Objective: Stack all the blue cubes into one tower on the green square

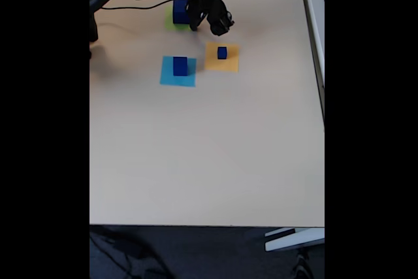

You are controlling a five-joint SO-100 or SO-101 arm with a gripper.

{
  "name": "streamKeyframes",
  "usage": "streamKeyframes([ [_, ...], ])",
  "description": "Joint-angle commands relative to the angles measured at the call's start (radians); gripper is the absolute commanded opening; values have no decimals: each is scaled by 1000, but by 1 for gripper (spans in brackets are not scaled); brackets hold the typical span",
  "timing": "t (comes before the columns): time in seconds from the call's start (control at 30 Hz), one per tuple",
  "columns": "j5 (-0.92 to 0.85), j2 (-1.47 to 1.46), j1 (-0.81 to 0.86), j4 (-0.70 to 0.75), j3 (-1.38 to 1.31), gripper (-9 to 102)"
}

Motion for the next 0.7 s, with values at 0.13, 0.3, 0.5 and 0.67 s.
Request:
streamKeyframes([
  [0.13,-9,43,11,2,-2,3],
  [0.3,-9,46,12,2,5,2],
  [0.5,-8,52,14,0,21,0],
  [0.67,-21,80,25,-3,41,0],
])
